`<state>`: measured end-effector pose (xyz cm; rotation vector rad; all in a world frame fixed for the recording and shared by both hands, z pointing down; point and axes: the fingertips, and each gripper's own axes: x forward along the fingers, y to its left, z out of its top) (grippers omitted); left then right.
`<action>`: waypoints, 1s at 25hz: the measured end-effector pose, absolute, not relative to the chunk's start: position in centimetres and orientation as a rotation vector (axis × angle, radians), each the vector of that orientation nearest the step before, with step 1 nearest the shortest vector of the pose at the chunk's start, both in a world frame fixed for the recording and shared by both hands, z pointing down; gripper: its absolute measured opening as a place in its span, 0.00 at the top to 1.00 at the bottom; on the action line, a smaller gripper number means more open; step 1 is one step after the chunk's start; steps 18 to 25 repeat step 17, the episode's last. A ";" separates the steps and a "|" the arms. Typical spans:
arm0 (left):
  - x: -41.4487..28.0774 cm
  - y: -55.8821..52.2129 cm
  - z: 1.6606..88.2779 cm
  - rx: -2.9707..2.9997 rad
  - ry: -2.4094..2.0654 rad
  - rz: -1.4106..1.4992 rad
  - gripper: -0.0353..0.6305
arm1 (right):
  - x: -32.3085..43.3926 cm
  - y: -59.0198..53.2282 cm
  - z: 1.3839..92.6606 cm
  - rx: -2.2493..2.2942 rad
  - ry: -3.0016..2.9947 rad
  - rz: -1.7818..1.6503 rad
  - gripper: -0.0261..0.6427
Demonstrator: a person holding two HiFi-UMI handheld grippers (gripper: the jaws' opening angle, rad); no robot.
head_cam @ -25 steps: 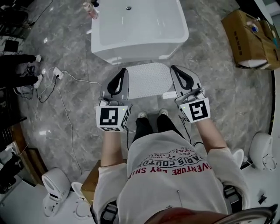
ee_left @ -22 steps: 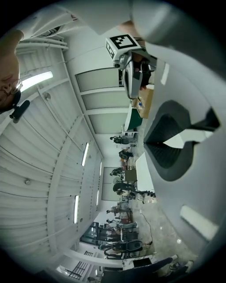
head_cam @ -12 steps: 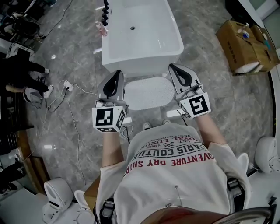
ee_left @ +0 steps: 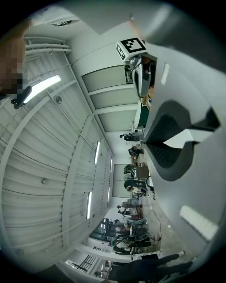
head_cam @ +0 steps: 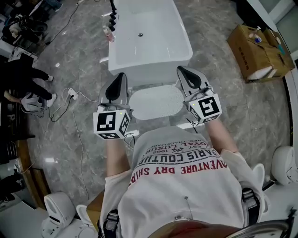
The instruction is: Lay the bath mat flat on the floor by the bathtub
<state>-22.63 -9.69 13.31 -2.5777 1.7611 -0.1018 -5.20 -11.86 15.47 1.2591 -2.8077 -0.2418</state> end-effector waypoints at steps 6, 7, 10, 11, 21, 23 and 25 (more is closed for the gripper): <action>-22.5 -9.2 13.3 -2.606 1.759 -0.092 0.93 | -5.1 -11.5 14.7 1.289 -2.811 -0.237 0.95; -22.6 -9.1 13.4 -2.609 1.763 -0.090 0.93 | -5.1 -11.4 14.8 1.291 -2.811 -0.233 0.95; -22.7 -8.9 13.7 -2.610 1.782 -0.084 0.93 | -5.1 -11.1 15.2 1.288 -2.803 -0.233 0.95; -22.8 -8.8 13.8 -2.611 1.787 -0.083 0.93 | -5.2 -11.0 15.4 1.285 -2.800 -0.235 0.95; -23.2 -8.8 14.1 -2.603 1.796 -0.108 0.93 | -5.6 -10.8 15.7 1.267 -2.795 -0.237 0.95; -23.2 -8.8 14.1 -2.603 1.796 -0.108 0.93 | -5.6 -10.8 15.7 1.267 -2.795 -0.237 0.95; -23.2 -8.8 14.1 -2.603 1.796 -0.108 0.93 | -5.6 -10.8 15.7 1.267 -2.795 -0.237 0.95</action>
